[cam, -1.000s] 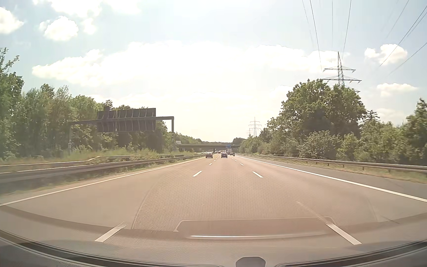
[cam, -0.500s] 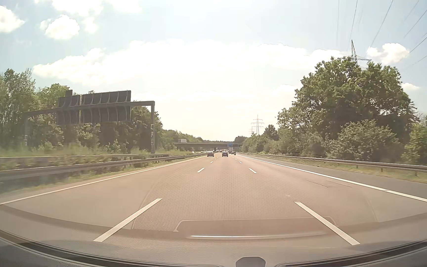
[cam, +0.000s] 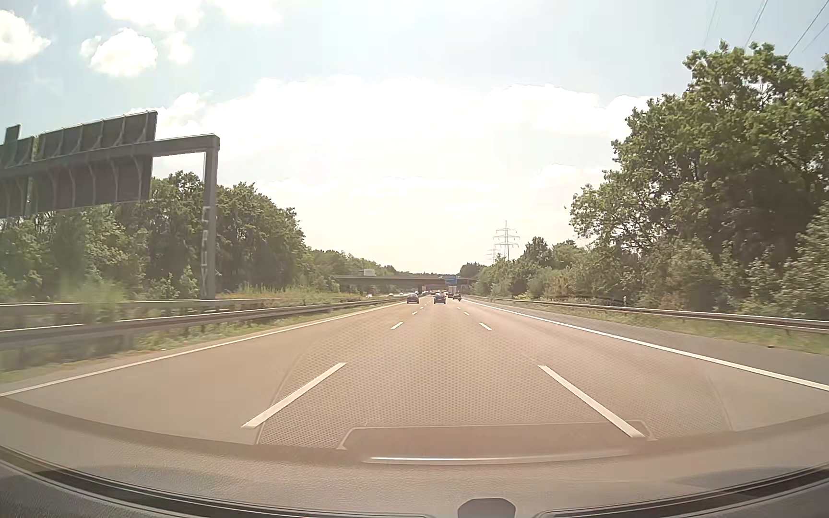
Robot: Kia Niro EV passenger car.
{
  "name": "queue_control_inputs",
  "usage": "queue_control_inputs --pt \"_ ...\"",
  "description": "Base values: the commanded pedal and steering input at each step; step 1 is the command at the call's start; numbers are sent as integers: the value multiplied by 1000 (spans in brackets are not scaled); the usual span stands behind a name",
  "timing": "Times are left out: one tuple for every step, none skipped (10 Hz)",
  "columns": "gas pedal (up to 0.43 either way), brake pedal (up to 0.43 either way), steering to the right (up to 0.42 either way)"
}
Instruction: Follow the waypoints while adhering to traffic rules and regulations
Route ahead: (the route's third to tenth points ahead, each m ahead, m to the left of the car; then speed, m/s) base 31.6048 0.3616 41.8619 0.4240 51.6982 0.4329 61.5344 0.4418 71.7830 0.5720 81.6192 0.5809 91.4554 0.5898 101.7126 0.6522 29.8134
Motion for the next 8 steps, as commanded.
queue_control_inputs --pt "220 30 -1" --pt "220 30 -1" --pt "220 30 -1" --pt "220 30 0" --pt "220 30 0" --pt "220 30 0" --pt "197 30 0" --pt "197 30 0"
